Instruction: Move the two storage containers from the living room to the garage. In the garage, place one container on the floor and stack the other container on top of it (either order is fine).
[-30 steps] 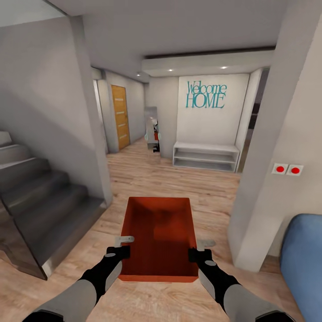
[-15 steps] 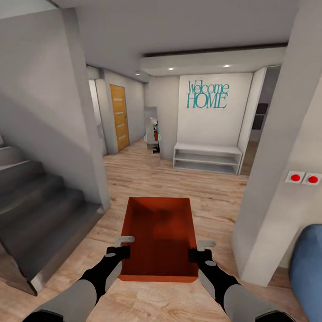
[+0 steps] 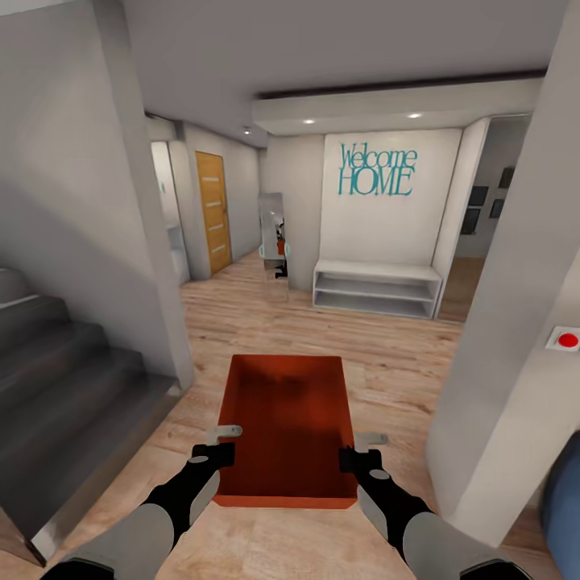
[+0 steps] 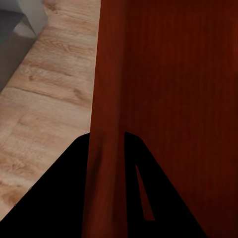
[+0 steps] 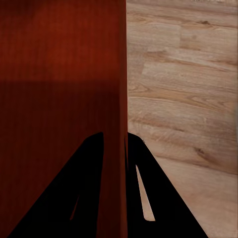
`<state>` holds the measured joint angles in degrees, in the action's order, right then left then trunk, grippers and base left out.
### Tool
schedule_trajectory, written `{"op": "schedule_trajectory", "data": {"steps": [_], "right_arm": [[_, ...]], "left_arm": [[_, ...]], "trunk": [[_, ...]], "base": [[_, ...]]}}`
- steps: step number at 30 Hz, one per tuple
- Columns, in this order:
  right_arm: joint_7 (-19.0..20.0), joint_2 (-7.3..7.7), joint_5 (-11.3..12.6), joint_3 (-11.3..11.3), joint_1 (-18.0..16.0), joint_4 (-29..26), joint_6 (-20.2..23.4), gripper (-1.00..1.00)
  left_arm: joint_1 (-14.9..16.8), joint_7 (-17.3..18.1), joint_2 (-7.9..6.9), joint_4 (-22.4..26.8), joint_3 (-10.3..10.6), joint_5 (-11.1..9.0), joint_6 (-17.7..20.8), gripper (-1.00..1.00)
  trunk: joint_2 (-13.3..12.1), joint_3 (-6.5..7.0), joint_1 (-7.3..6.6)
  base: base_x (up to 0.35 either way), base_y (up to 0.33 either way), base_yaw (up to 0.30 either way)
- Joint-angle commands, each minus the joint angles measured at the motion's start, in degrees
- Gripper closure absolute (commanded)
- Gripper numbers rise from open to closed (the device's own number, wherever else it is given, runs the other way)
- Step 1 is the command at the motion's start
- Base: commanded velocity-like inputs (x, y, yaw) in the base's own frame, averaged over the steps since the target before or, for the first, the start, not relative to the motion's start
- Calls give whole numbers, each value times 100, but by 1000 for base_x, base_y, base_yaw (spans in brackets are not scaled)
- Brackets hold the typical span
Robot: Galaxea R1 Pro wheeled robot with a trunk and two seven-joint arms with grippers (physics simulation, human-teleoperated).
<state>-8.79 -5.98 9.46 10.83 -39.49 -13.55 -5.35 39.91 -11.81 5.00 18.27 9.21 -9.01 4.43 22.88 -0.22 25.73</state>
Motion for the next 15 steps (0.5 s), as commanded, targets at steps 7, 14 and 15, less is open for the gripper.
{"op": "schedule_trajectory", "data": {"steps": [7, 14, 15], "right_arm": [[-1, 36, 65, 77, 2, 63, -34, 100], [-1, 32, 61, 77, 2, 63, -30, 100], [0, 36, 59, 77, 2, 63, -29, 100]], "left_arm": [[8, -49, -7, 25, -174, 5, 32, 100], [8, -48, -7, 24, -174, 3, 36, 100], [8, -48, -7, 24, -174, 4, 36, 100]], "trunk": [[4, -2, 5], [4, -2, 5], [4, -2, 5]], "base": [[322, 0, 0], [322, 0, 0], [322, 0, 0]]}}
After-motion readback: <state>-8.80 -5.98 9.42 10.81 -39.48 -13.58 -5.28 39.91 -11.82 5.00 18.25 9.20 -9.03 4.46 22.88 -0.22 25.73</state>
